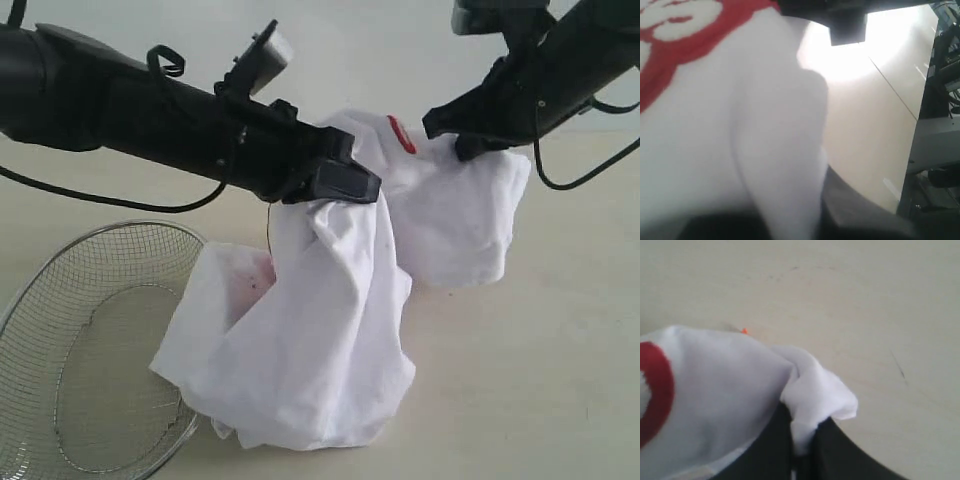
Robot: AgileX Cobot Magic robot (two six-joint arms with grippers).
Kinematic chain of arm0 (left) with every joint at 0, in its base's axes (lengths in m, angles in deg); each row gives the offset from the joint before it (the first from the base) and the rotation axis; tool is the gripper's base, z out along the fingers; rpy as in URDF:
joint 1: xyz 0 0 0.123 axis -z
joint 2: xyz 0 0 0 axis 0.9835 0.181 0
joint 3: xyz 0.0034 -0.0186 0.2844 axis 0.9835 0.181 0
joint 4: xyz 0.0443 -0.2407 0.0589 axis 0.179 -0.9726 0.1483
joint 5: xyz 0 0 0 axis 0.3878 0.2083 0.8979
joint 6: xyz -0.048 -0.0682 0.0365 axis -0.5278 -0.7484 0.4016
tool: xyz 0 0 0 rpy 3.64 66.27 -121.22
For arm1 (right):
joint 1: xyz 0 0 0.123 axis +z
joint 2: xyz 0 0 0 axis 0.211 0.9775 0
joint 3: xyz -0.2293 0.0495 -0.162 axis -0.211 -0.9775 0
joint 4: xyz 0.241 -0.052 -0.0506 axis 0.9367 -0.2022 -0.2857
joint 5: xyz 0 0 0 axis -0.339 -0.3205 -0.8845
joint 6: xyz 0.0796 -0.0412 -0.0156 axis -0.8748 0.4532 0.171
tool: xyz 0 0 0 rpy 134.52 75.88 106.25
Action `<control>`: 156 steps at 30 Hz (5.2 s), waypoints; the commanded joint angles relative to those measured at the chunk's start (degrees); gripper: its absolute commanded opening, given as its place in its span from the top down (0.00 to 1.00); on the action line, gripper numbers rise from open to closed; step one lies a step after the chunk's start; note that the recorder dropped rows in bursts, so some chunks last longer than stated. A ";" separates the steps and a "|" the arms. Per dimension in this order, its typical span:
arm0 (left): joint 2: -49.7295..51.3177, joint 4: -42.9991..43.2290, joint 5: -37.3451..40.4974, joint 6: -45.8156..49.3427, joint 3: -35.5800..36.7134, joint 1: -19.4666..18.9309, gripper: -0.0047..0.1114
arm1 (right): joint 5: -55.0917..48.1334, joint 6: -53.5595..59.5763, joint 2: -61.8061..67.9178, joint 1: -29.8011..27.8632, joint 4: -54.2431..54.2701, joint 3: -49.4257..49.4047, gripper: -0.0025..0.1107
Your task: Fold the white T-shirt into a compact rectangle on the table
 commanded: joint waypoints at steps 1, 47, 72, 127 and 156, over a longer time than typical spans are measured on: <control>2.02 3.22 -1.49 -2.55 -1.91 0.36 0.92 | 3.88 0.59 2.92 -2.20 -0.89 -0.27 0.98; 3.58 17.62 0.24 -14.06 -3.87 0.36 0.92 | -1.36 7.11 12.76 -3.71 19.78 -9.10 0.98; -7.32 35.65 8.76 -24.35 -3.87 -9.76 0.47 | 0.59 3.45 16.26 -12.41 11.74 -3.34 0.98; -7.32 37.40 7.66 -24.50 -3.87 -10.00 0.47 | -11.86 -3.61 27.11 -16.95 6.13 12.81 0.98; -7.32 36.41 7.55 -24.80 -3.87 -10.00 0.47 | -9.60 -9.76 27.25 -28.19 -8.36 12.84 0.98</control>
